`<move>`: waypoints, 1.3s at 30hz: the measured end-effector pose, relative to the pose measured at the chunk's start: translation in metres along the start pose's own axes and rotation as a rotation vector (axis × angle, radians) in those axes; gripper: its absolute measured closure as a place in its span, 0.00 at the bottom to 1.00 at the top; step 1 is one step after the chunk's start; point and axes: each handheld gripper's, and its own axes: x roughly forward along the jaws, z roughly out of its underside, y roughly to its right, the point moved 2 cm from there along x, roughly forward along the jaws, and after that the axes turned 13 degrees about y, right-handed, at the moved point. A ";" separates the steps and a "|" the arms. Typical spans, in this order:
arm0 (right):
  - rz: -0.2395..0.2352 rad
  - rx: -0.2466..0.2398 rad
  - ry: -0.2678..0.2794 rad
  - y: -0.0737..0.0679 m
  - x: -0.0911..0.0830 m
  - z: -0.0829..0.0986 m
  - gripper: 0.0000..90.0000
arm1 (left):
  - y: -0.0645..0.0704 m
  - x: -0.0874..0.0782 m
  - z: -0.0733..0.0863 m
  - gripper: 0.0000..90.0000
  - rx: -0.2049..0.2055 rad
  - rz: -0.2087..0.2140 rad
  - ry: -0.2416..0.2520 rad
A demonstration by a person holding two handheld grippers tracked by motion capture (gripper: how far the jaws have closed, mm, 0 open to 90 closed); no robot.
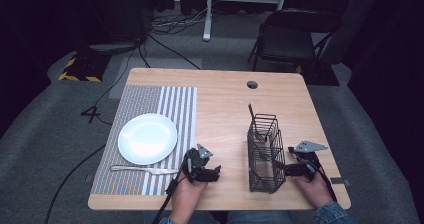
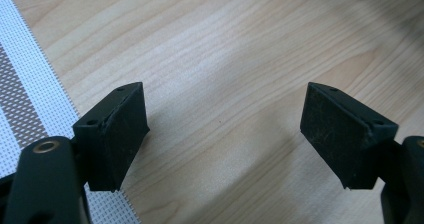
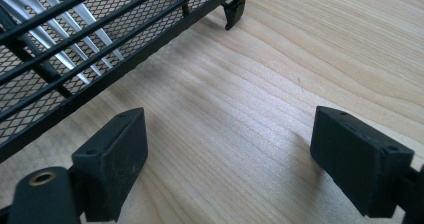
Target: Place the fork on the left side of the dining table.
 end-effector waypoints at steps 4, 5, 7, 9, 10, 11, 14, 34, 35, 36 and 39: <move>0.000 0.000 0.000 0.000 0.000 0.000 0.17 | -0.003 -0.015 -0.013 0.22 -0.001 0.011 0.054; 0.000 0.000 0.000 0.000 0.000 0.000 0.17 | -0.004 -0.019 -0.016 0.23 0.003 0.017 0.063; 0.000 0.000 0.000 0.000 0.000 0.000 0.17 | -0.005 -0.025 -0.023 0.24 0.008 0.032 0.070; 0.000 0.000 0.000 0.000 0.000 0.000 0.17 | -0.007 -0.031 -0.028 0.27 0.013 0.041 0.070; 0.000 0.000 0.000 0.000 0.000 0.000 0.17 | -0.007 -0.034 -0.030 0.28 0.010 0.051 0.068; 0.000 0.001 -0.001 0.000 0.000 0.000 0.17 | -0.008 -0.036 -0.032 0.29 0.007 0.056 0.070; 0.000 0.001 0.000 0.000 0.000 0.000 0.17 | -0.008 -0.043 -0.039 0.29 0.014 0.060 0.086; 0.006 0.003 -0.001 0.000 0.000 0.000 0.17 | -0.006 -0.064 -0.097 0.27 0.022 0.121 0.174; 0.006 0.003 -0.001 0.000 0.000 0.000 0.17 | -0.006 -0.064 -0.100 0.27 0.023 0.125 0.183; 0.008 0.004 -0.001 0.000 0.000 0.000 0.17 | -0.006 -0.063 -0.102 0.27 0.026 0.127 0.188; 0.010 0.006 -0.002 0.000 0.000 0.000 0.17 | -0.004 -0.061 -0.109 0.28 0.035 0.144 0.193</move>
